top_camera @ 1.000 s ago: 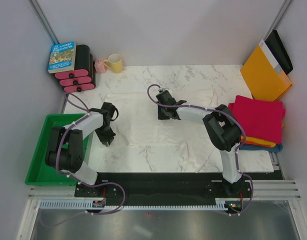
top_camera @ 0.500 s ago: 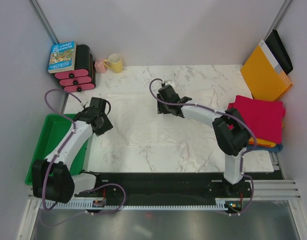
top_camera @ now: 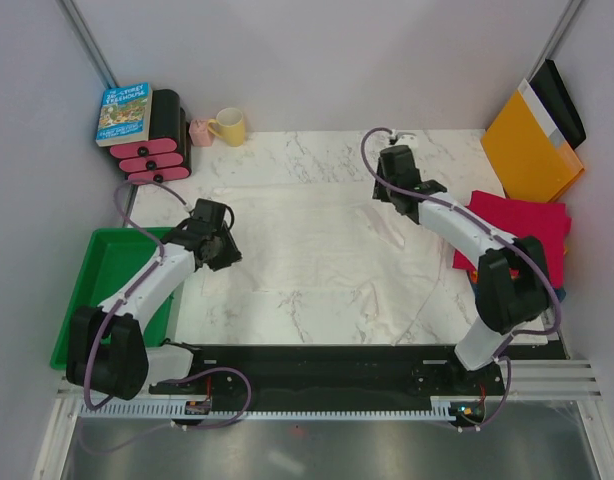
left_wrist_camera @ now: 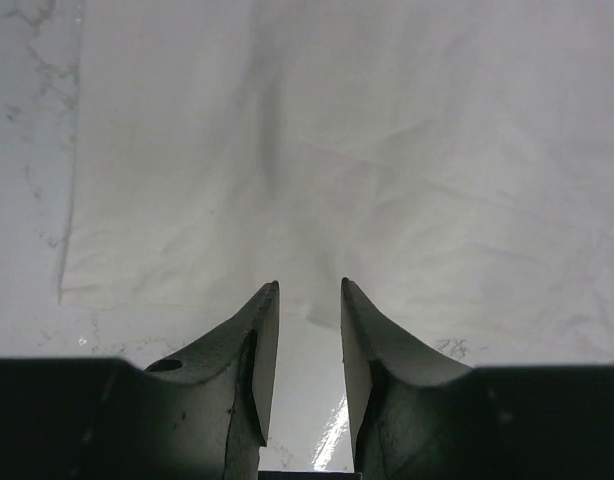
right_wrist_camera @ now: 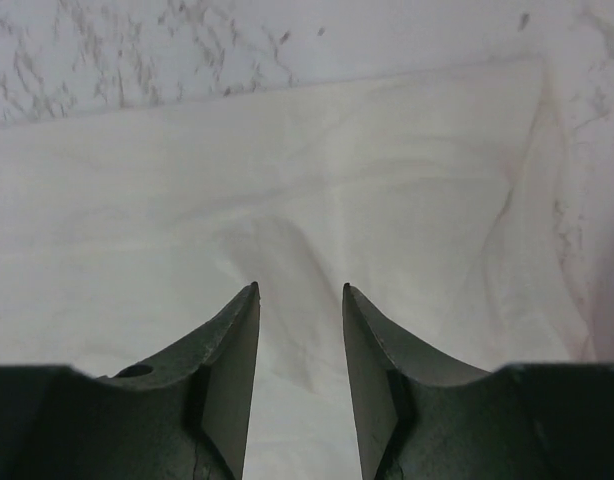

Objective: Fold and stack the t-shirts
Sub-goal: Fold the flattened tshirt in 1/3 of the way

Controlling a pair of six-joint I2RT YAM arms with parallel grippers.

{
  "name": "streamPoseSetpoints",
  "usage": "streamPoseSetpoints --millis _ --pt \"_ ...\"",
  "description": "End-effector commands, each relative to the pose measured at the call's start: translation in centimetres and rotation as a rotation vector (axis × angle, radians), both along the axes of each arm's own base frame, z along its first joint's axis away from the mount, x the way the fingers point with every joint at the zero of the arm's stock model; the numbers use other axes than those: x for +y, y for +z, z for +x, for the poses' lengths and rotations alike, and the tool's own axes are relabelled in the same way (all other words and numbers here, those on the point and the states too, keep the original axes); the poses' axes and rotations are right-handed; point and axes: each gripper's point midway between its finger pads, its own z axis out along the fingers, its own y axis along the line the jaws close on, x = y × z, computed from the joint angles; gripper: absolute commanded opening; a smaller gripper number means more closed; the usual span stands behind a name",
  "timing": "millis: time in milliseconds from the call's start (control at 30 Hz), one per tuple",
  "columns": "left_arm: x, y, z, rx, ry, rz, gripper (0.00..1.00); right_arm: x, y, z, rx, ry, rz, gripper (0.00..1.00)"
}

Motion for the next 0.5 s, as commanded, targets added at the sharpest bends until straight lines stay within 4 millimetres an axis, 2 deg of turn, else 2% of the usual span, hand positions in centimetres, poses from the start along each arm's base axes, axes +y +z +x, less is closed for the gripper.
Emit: streamPoseSetpoints --millis 0,67,233,467 --pt "-2.6 -0.9 0.2 0.009 -0.056 -0.051 0.37 3.4 -2.4 -2.0 0.080 0.088 -0.220 0.46" --pt "-3.2 -1.2 -0.1 0.012 -0.071 -0.055 0.37 3.9 -2.8 -2.6 0.091 0.096 -0.253 0.46" --pt "-3.4 -1.5 -0.3 0.010 -0.084 -0.062 0.37 1.9 -2.8 -3.4 0.107 0.026 -0.391 0.49" --pt "-3.9 -1.7 -0.3 0.023 -0.104 -0.068 0.37 0.4 -4.8 -4.0 0.157 0.013 -0.494 0.49"
